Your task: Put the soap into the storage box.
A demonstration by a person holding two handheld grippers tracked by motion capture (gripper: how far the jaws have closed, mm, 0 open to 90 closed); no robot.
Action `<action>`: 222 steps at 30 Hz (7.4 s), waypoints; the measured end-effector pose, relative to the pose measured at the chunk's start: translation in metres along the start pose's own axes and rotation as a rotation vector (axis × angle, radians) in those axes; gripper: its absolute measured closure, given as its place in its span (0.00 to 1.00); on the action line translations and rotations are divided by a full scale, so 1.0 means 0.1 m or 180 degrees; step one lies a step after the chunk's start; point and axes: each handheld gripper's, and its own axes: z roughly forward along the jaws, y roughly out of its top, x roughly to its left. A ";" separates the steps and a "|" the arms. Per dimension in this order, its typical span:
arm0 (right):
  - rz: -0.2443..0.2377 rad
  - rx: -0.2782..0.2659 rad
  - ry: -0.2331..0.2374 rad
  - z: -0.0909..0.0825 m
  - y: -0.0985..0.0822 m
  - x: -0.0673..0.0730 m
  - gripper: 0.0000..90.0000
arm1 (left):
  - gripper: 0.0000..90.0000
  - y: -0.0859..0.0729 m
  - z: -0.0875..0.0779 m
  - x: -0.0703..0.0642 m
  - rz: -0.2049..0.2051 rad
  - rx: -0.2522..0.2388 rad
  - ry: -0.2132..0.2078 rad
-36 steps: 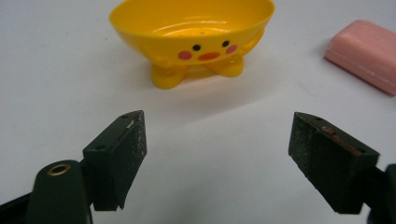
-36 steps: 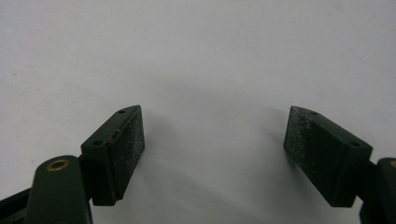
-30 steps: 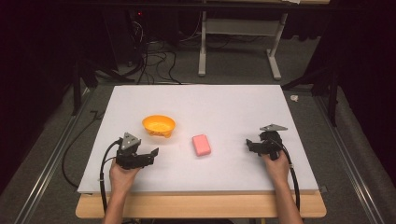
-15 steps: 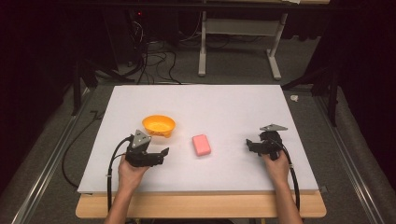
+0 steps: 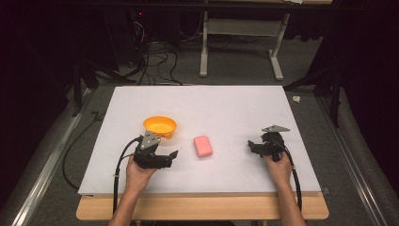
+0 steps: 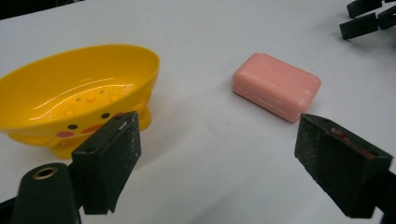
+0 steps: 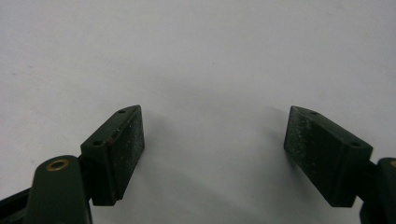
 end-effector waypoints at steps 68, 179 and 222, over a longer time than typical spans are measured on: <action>0.0011 -0.0002 -0.0004 0.00 0.00 0.00 0.22 | 0.03 0.39 1.26 -0.37 0.0542 0.0642 -0.0640; 0.0005 0.0012 0.0001 0.00 0.00 0.00 0.20 | 0.15 0.24 0.05 -0.02 -0.0207 0.0358 0.0112; -0.0006 0.0004 0.0008 0.00 0.00 0.00 0.20 | 0.15 0.20 -0.20 0.32 -0.0671 0.0265 0.0486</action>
